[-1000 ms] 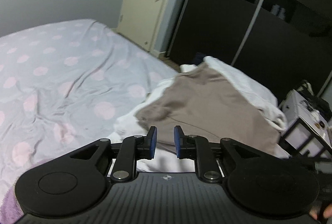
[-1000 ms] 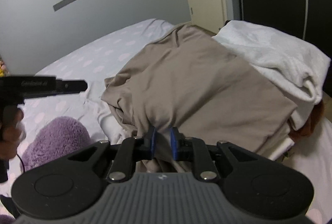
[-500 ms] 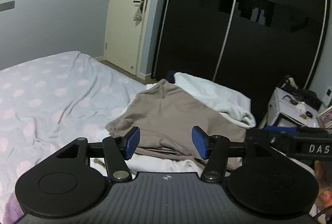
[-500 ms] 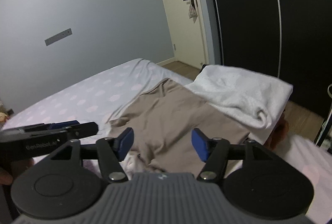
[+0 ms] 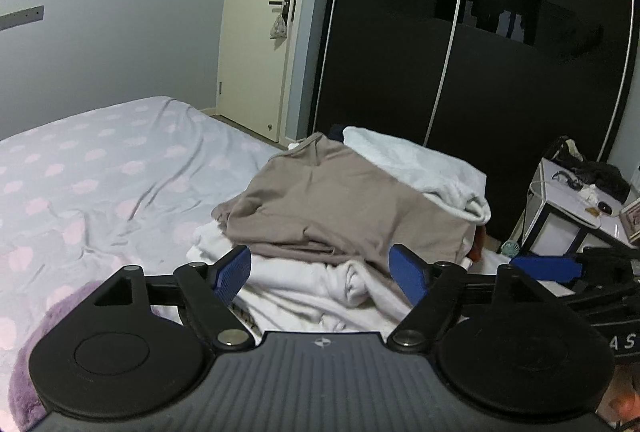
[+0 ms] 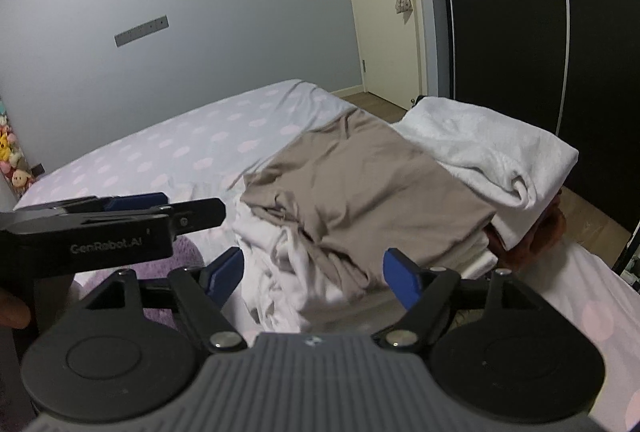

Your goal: Fold clothes

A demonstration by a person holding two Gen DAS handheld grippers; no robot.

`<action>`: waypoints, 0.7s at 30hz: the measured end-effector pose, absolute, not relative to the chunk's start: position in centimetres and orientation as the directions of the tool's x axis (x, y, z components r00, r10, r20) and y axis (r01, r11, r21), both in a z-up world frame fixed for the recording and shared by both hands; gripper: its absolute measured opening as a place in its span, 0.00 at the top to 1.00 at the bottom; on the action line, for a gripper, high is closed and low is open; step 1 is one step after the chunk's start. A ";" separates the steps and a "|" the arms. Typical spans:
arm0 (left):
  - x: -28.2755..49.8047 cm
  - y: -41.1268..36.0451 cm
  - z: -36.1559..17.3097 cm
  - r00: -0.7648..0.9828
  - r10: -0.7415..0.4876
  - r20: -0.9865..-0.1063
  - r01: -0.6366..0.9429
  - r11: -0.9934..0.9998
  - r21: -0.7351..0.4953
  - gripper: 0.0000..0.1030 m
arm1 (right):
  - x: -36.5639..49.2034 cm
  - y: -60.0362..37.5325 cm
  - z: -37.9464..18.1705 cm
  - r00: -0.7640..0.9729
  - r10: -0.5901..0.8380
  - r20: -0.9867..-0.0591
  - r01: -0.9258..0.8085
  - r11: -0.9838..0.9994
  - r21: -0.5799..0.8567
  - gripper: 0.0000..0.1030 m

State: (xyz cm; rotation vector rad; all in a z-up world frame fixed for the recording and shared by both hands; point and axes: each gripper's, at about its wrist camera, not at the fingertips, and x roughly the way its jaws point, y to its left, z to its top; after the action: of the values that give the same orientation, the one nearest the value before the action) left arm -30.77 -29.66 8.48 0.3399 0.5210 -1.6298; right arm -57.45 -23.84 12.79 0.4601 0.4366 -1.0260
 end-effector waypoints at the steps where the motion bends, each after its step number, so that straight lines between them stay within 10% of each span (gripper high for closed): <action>1: -30.8 -29.5 8.3 -0.124 -0.851 -0.510 0.989 -0.064 -0.134 0.27 | -57.4 -23.8 12.6 0.445 -0.707 -0.549 0.885 0.441 0.150 0.23; 21: -31.3 -28.8 8.0 -0.107 -0.857 -0.504 0.992 -0.056 -0.115 0.27 | -57.3 -23.5 12.3 0.477 -0.695 -0.538 0.868 0.469 0.164 0.21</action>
State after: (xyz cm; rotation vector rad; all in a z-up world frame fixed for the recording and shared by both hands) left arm -31.31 -28.76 7.97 0.3468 0.5014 -1.6133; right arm -57.33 -23.50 12.29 0.4514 0.4310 -0.9952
